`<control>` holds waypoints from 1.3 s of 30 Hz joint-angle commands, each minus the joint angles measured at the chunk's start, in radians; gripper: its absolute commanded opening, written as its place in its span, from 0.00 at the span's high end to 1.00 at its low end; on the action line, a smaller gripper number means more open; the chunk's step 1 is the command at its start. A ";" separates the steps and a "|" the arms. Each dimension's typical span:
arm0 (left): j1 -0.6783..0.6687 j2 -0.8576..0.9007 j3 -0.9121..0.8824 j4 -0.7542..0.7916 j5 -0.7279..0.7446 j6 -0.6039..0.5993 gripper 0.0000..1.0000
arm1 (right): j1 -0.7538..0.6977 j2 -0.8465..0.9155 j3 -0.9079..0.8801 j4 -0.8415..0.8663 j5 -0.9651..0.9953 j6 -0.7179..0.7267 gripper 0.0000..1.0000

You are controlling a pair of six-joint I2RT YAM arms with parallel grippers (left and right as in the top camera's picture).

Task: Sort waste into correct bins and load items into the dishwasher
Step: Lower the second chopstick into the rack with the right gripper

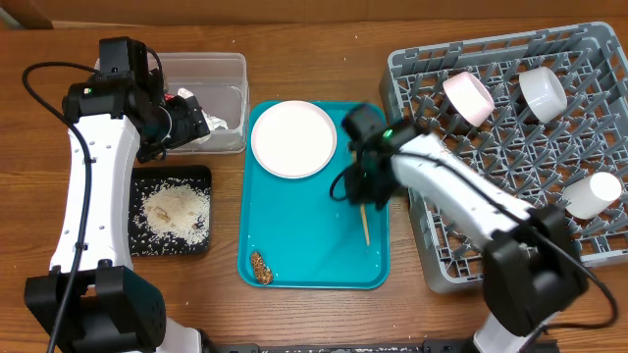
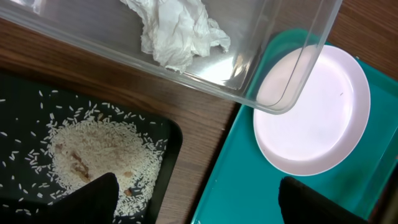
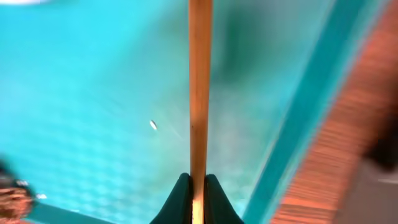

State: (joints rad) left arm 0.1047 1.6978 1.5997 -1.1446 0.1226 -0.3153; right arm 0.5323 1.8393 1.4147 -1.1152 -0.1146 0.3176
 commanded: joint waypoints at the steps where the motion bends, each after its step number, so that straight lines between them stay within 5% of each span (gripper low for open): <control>1: -0.008 -0.026 0.019 0.001 0.000 -0.007 0.16 | -0.073 -0.097 0.129 -0.062 0.087 -0.116 0.96; 13: -0.008 -0.026 0.019 0.001 0.001 -0.007 0.16 | -0.295 -0.119 0.146 -0.144 0.226 -0.279 0.96; 25: -0.008 -0.026 0.019 0.001 0.001 -0.007 0.16 | -0.298 -0.109 -0.014 -0.091 0.166 -0.315 0.95; 30: -0.008 -0.026 0.019 0.001 0.001 -0.007 0.16 | -0.298 -0.109 0.009 -0.080 0.166 -0.314 0.75; 39: -0.008 -0.026 0.019 0.002 0.001 -0.007 0.16 | -0.286 -0.109 0.232 -0.078 0.131 -0.314 0.66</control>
State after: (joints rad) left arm 0.1047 1.6978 1.5997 -1.1442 0.1226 -0.3157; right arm 0.2321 1.7325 1.5486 -1.2110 0.0502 0.0063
